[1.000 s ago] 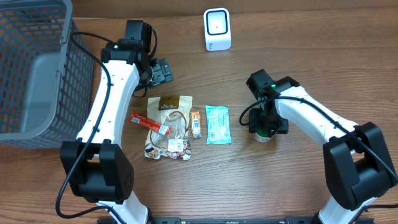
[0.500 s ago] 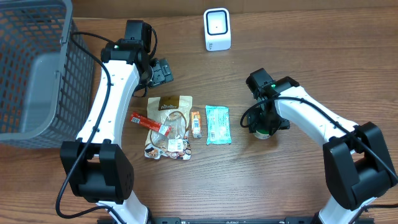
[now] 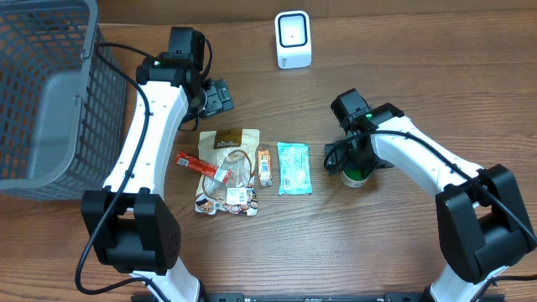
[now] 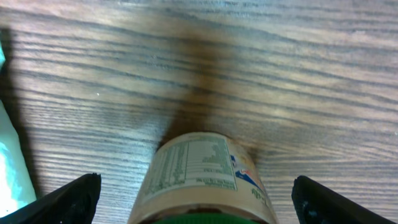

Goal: Scan the item barcode
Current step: 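Hold the green-lidded jar and lift it with the right gripper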

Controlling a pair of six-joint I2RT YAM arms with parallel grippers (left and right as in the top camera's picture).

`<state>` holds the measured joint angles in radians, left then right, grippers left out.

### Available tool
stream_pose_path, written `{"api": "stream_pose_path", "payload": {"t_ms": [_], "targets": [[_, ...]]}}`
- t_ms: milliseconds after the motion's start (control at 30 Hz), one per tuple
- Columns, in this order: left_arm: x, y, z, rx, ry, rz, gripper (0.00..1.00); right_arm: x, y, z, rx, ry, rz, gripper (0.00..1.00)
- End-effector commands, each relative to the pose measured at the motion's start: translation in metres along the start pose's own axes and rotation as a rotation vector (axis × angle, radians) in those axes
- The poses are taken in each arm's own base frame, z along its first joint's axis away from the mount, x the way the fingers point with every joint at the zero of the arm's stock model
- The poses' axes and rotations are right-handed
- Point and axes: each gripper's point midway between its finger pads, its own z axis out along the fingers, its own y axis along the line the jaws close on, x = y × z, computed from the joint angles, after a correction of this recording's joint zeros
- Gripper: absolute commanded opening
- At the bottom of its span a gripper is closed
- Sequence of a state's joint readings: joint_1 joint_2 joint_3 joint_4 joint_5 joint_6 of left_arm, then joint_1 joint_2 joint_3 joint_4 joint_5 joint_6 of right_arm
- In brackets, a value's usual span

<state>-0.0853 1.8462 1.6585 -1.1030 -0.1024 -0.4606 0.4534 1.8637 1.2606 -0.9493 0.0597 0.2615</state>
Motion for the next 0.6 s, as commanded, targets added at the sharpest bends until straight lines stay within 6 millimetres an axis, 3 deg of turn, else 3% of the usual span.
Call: {"api": "stream_pose_path", "payload": {"t_ms": [0, 200, 433, 567], "targets": [[-0.005, 0.000, -0.009, 0.004, -0.030, 0.009, 1.00, -0.005, -0.001, -0.004, 0.009, -0.015, -0.001, 1.00], [-0.005, 0.000, -0.009, 0.005, -0.030, 0.009, 1.00, -0.001, -0.002, -0.004, 0.014, 0.001, -0.001, 0.98], [-0.005, 0.000, -0.009, 0.004, -0.030, 0.009, 1.00, 0.005, -0.004, -0.004, 0.022, 0.024, -0.003, 0.86], [-0.005, 0.000, -0.009, 0.004, -0.030, 0.009, 1.00, 0.006, -0.004, -0.003, 0.023, 0.026, -0.002, 0.84]]}}
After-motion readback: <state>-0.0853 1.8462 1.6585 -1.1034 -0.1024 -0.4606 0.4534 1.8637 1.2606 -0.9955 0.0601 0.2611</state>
